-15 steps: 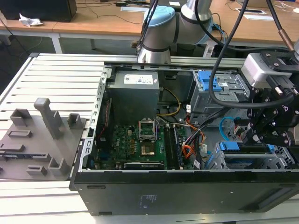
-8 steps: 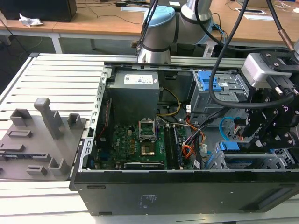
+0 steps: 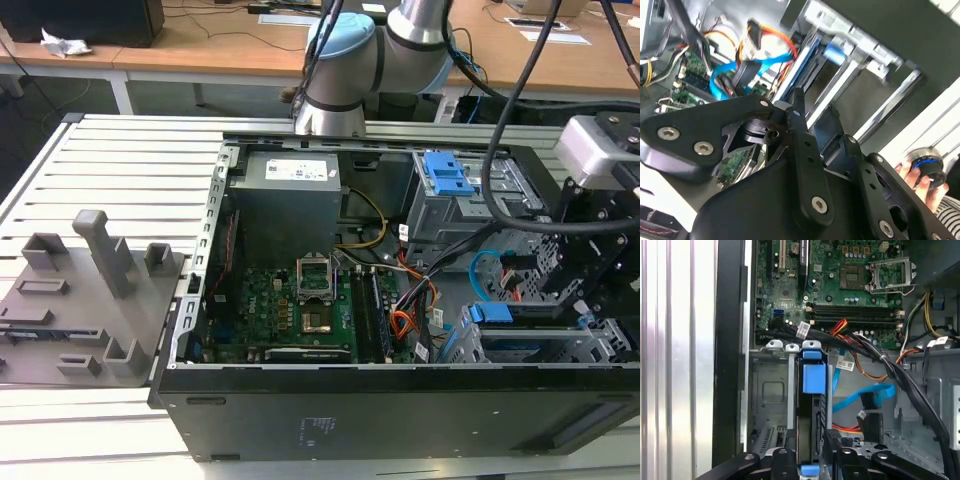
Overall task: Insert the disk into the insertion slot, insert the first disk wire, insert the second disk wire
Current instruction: 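Insert the first disk wire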
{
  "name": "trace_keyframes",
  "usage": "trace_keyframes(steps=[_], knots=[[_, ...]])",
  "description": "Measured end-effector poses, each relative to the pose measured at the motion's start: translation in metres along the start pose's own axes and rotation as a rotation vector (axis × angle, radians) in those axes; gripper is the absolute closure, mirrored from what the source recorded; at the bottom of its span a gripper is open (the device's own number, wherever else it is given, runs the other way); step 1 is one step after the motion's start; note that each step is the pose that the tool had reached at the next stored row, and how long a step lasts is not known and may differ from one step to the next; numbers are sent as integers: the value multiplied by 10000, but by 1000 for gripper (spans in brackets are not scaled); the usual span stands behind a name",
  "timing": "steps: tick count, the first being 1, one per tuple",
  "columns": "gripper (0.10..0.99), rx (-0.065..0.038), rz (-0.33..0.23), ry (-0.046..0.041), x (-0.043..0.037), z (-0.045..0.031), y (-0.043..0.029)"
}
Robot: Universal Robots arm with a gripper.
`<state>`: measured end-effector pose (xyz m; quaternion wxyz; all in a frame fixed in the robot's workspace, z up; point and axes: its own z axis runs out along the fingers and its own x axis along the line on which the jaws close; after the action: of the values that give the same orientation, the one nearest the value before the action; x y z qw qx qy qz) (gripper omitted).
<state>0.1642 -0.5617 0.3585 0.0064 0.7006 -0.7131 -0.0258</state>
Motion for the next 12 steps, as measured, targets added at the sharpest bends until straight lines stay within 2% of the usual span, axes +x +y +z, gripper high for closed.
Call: trace_keyframes(steps=[1, 3, 5, 7, 10, 12], knots=[[725, 0, 0, 0, -65, 1, -33], [725, 0, -1, -1, -122, 3, -49], [725, 0, 0, 0, -220, 6, -73], [725, 0, 0, 0, -278, 8, -82], [725, 0, 1, 0, -411, 14, -95], [725, 0, 0, -1, -449, 16, -95]])
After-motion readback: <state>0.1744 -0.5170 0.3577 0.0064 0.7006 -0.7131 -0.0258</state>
